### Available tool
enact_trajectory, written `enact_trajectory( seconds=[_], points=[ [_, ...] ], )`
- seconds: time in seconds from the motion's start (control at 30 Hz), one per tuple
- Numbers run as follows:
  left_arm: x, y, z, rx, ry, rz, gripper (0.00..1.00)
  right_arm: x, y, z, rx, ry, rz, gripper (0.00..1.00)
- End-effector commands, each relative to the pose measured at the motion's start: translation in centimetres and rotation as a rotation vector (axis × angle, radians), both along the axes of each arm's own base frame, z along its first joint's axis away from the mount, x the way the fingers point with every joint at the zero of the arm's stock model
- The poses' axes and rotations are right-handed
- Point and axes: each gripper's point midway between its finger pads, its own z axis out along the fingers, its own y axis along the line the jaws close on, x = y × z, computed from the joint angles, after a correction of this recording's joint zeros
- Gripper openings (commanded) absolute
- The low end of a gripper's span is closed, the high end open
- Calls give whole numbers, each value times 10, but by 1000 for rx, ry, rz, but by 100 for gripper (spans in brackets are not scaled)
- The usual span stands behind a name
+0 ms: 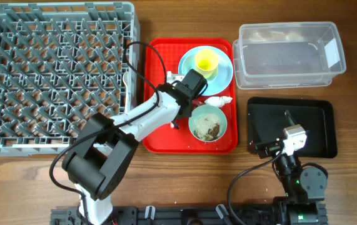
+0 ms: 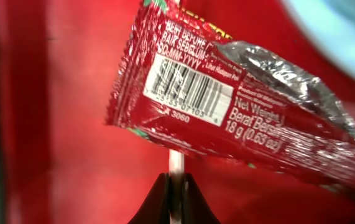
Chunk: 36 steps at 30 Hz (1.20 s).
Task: Sort waste into correct bins and load items into the dishwasher rack
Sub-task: 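Grasp the white fork with the left gripper beneath the wrapper, then carry the fork into the grey rack and release it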
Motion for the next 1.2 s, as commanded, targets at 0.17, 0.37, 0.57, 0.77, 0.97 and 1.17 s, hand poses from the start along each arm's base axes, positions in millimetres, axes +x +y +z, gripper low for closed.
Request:
enact_trajectory(
  seconds=[0.17,0.37,0.57,0.77,0.97,1.17],
  points=[
    [4,47,22,228,-93,46,4,0,-3,1,7,-5,-14,100],
    [5,37,53,177,-167,37,4,0,-3,1,7,-4,-14,100],
    [3,20,51,107,-151,2,4,0,-3,1,7,-5,-14,100],
    [7,21,107,43,-274,-12,4,0,-3,1,7,-5,-14,100],
    [15,52,181,29,-459,12,4,0,-3,1,7,-5,-14,100],
    [36,122,176,76,-419,158,4,0,-3,1,7,-5,-13,100]
  ],
)
